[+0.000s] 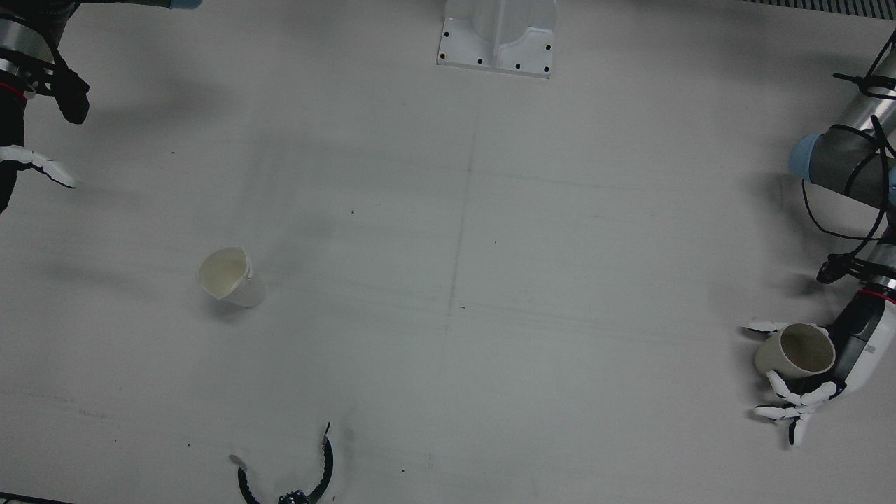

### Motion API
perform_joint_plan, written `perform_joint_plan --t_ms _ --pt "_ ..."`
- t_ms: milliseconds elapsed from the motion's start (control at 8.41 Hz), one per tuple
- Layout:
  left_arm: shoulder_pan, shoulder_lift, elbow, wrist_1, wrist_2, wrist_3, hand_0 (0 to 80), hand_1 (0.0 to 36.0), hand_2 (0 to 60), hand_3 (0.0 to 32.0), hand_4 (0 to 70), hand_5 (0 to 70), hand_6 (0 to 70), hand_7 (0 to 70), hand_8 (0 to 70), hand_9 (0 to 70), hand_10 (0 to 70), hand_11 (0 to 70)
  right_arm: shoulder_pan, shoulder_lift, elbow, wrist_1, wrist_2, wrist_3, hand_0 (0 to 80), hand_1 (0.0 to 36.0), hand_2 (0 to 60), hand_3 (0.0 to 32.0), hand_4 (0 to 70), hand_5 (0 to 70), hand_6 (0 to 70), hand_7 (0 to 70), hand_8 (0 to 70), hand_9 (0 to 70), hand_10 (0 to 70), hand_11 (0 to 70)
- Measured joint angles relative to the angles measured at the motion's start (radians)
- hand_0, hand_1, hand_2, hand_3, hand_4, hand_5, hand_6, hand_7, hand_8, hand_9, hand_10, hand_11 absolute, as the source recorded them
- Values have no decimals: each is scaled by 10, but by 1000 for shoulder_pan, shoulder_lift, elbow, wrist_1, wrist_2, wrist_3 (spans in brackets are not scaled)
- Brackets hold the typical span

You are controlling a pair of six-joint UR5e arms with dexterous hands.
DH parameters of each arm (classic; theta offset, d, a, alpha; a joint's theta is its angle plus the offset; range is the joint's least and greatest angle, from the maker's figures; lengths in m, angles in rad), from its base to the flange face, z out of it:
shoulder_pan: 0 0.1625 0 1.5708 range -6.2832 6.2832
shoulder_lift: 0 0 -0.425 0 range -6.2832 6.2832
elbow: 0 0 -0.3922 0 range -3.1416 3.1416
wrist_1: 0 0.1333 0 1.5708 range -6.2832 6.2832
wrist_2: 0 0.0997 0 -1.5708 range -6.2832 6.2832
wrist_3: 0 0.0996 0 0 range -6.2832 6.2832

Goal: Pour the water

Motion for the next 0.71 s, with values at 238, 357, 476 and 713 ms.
perform_joint_plan --t_ms 238,357,476,713 --pt "-22 6 -48 46 0 -97 800 360 600 0 700 700 203 156 70 29 138 233 0 3 1 0 0 1 457 137 181 96 0 46 79 28 28 11 0 0" --pt "-51 11 -109 81 2 -120 800 360 600 0 700 700 200 145 68 23 135 228 1 4 1 0 0 1 457 138 181 96 0 46 79 28 26 9 0 0" --pt "-74 17 -164 108 8 -133 800 360 600 0 700 700 197 137 66 16 133 225 1 5 3 0 0 1 456 140 186 96 0 46 80 29 28 11 0 0" --pt "-93 21 -239 139 51 -154 800 360 600 0 700 700 185 120 60 10 125 211 0 10 3 0 0 2 456 140 188 92 0 46 82 29 30 12 0 0"
